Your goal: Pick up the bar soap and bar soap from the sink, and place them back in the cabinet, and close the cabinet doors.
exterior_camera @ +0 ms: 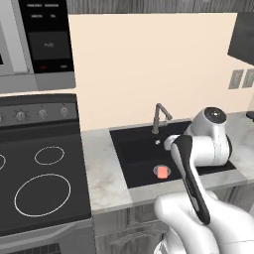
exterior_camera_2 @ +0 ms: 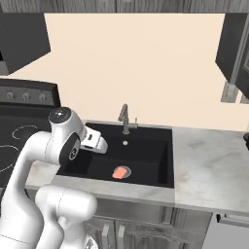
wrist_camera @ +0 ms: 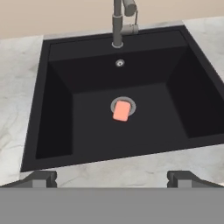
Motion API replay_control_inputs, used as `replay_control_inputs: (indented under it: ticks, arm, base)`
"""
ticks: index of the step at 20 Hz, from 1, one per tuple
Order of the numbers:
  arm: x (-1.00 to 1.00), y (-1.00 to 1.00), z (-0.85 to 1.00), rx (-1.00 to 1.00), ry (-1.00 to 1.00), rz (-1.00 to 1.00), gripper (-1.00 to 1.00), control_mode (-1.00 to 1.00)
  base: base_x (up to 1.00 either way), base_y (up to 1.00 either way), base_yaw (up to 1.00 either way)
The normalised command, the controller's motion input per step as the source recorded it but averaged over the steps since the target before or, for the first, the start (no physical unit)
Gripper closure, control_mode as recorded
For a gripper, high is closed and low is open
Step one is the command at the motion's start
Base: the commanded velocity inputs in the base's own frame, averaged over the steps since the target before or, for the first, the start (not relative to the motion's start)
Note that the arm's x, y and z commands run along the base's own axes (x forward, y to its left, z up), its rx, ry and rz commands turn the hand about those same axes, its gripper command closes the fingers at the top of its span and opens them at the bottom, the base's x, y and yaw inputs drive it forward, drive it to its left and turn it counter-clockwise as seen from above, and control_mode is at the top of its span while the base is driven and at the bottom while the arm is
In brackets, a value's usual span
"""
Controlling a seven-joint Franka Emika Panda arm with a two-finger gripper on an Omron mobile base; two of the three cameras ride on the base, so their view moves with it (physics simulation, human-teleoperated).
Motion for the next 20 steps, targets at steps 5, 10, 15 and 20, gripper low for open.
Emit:
replay_control_inputs:
  ticks: [5,10,15,20]
  arm:
    - [0.03,-0.05,-0.27,0.00,0.00,0.00,-1.00,-1.00]
    - [0.07,-0.09,-0.20,0.00,0.00,0.00,-1.00,-1.00]
    - [0.07,-0.05,-0.16,0.00,0.00,0.00,-1.00,-1.00]
    - [0.03,-0.04,-0.18,0.00,0.00,0.00,-1.00,-1.00]
  base:
    - [0.00,0.00,0.00]
    - [0.00,0.00,0.00]
    - [0.00,0.00,0.00]
    - [0.00,0.00,0.00]
